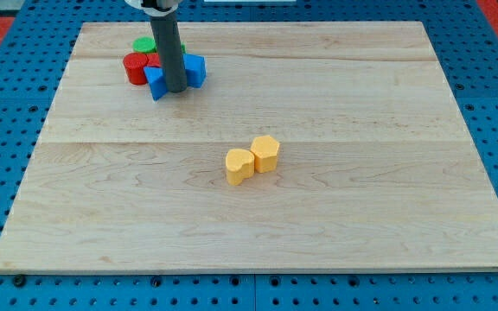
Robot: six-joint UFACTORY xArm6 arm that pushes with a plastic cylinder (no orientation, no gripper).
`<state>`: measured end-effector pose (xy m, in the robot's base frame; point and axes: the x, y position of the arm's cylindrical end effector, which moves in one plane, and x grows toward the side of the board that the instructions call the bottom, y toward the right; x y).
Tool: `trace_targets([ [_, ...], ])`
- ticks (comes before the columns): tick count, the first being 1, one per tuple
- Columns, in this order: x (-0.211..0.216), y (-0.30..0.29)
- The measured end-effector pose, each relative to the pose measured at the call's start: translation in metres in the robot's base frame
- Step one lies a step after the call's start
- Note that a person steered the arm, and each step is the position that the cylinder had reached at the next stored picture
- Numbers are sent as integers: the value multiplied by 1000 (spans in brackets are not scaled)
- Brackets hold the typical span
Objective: Slide the hexagon into the group of blocks
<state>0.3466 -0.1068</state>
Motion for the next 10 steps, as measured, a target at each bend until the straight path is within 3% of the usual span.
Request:
trace_targets([
  [1, 52, 22],
  [2, 51, 97],
  [3, 57, 209],
  [4, 124, 211],
  [5, 128, 153],
  [6, 83, 77],
  [8, 137, 90],
  [9, 127, 37],
  [10, 81, 26],
])
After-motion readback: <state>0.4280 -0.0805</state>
